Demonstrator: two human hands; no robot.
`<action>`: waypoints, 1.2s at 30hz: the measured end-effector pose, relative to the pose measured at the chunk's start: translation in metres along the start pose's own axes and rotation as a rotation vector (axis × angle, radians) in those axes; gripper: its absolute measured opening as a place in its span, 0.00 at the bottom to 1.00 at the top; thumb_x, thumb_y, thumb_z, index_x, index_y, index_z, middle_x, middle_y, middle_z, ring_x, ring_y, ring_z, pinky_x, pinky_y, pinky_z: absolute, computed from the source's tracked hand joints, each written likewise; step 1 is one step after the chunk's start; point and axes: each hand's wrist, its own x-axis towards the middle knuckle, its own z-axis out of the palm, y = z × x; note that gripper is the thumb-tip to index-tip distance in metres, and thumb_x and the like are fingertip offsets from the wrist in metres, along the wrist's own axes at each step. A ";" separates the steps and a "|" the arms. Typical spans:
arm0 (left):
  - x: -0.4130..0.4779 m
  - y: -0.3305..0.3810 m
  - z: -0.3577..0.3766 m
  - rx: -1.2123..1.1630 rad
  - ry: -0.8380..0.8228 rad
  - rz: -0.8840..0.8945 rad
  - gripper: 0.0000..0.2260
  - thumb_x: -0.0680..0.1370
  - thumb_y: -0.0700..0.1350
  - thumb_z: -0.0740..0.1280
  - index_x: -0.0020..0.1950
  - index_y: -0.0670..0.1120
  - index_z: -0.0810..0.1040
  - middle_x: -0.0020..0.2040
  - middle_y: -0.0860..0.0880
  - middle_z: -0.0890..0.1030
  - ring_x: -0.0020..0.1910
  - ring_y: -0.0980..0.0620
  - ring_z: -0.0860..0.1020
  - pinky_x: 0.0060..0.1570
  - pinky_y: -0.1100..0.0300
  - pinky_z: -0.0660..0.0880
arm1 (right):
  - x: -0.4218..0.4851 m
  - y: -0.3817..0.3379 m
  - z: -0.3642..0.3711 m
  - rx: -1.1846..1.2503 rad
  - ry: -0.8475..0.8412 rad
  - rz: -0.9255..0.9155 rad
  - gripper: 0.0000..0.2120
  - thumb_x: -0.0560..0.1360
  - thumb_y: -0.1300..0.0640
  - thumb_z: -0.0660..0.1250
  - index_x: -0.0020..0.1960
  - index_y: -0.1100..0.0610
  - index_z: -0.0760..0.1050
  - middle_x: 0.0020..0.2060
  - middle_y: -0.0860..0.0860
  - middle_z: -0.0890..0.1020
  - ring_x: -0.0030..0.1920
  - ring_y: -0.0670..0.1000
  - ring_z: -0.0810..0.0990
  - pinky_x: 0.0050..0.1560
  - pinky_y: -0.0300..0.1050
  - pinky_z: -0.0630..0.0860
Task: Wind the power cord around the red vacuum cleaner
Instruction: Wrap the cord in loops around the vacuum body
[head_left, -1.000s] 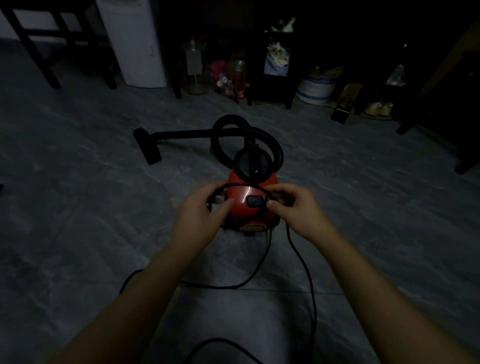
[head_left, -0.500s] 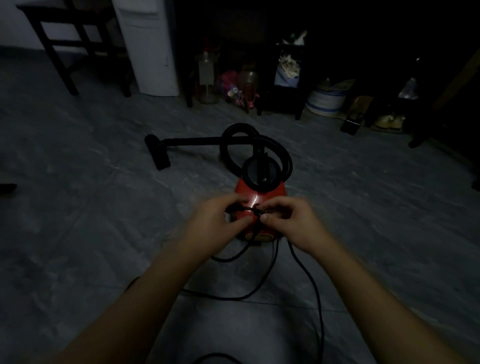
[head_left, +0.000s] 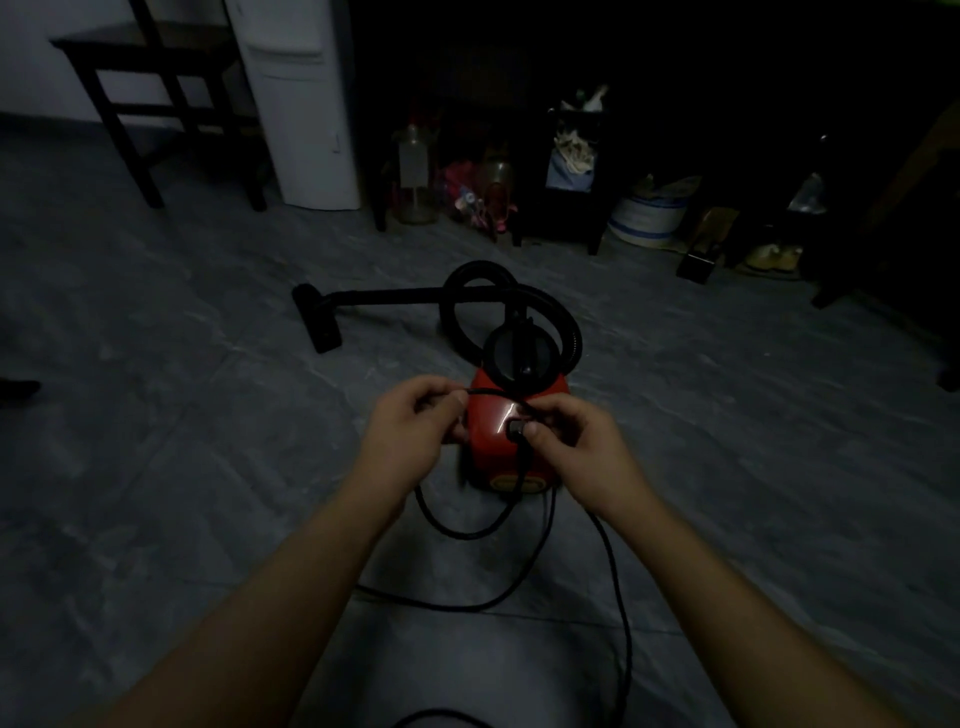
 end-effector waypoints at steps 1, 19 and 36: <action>0.001 0.001 -0.003 -0.016 0.025 -0.005 0.04 0.79 0.37 0.67 0.49 0.41 0.81 0.32 0.50 0.80 0.29 0.62 0.78 0.36 0.68 0.79 | -0.001 -0.001 -0.002 -0.001 0.009 -0.001 0.13 0.76 0.62 0.71 0.48 0.42 0.79 0.44 0.45 0.84 0.46 0.39 0.82 0.49 0.34 0.79; -0.015 -0.010 -0.004 0.609 -0.315 0.239 0.17 0.68 0.47 0.79 0.50 0.58 0.75 0.42 0.52 0.82 0.39 0.54 0.81 0.39 0.61 0.78 | -0.003 0.001 0.007 -0.036 -0.094 -0.014 0.12 0.71 0.57 0.77 0.52 0.48 0.81 0.43 0.51 0.86 0.48 0.47 0.85 0.54 0.45 0.80; -0.011 -0.009 0.002 0.272 -0.218 0.177 0.08 0.74 0.40 0.74 0.49 0.51 0.81 0.42 0.52 0.84 0.36 0.58 0.81 0.37 0.67 0.77 | -0.003 -0.006 0.010 0.032 -0.061 -0.035 0.07 0.74 0.59 0.74 0.50 0.56 0.80 0.40 0.48 0.86 0.44 0.44 0.85 0.47 0.37 0.79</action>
